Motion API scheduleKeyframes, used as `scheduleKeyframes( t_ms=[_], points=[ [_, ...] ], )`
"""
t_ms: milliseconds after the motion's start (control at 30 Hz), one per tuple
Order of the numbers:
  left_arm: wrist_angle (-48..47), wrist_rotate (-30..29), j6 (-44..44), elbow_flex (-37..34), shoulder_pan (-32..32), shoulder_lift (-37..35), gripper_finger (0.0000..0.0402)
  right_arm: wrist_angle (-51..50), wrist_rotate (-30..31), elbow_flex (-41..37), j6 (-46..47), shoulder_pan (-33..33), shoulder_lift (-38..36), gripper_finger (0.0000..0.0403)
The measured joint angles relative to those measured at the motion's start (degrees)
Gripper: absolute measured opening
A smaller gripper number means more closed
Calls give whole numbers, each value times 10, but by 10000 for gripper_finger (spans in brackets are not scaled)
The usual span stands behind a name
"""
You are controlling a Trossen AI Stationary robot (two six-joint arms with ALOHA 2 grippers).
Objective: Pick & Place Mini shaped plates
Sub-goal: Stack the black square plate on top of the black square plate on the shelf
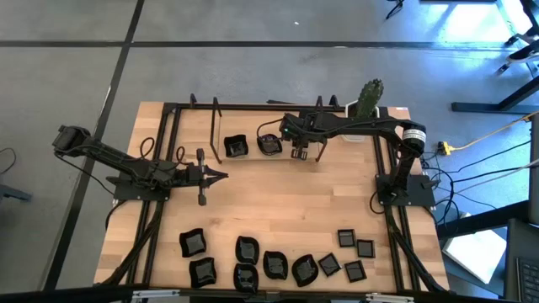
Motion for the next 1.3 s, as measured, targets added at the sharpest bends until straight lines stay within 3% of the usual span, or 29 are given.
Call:
scheduleKeyframes(
  t_ms=[933, 1300],
  points=[
    [0, 0, 0, 0, 0, 0, 7, -9, 0, 0, 14, 0, 0, 7],
    [0, 0, 0, 0, 0, 0, 5, -10, 0, 0, 15, 0, 0, 70]
  ],
)
